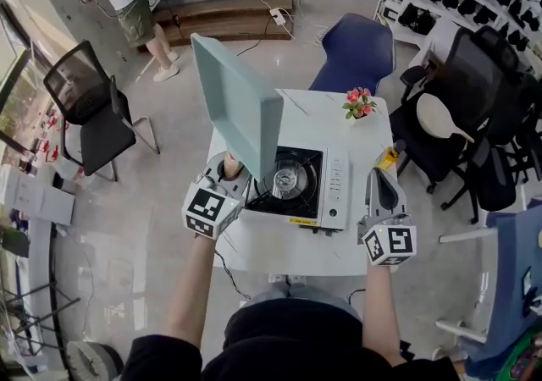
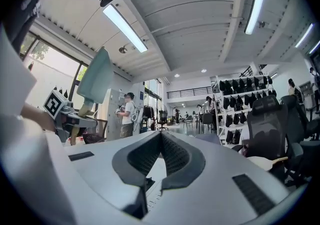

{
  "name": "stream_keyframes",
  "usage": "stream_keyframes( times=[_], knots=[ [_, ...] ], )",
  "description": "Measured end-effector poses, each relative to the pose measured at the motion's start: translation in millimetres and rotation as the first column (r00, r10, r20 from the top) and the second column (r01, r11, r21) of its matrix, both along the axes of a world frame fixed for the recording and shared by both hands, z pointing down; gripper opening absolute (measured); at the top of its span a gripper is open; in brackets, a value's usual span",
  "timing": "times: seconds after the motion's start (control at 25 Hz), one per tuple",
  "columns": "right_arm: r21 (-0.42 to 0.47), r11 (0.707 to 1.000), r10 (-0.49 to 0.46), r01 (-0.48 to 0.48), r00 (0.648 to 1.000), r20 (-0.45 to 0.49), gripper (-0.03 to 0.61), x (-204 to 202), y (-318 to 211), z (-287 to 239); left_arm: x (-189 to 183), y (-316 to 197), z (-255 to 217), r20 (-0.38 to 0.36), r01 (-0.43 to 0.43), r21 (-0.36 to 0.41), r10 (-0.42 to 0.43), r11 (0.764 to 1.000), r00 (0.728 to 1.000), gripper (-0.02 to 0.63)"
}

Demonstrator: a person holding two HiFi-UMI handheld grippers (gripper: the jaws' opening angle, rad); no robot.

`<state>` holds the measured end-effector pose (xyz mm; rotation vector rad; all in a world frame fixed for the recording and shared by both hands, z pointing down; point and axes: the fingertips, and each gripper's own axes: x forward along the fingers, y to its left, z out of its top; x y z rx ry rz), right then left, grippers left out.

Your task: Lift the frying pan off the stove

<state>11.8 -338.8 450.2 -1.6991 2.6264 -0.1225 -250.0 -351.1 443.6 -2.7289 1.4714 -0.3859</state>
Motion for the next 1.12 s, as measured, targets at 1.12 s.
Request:
stream_keyframes(
  times=[1.12],
  knots=[
    [0.041,0.999,0.030,-0.027,0.997,-0.068,0.000,8,40,-5,-14,66,-8,-0.186,0.238,0.082,-0.220,0.968,0.958,0.014]
  ],
)
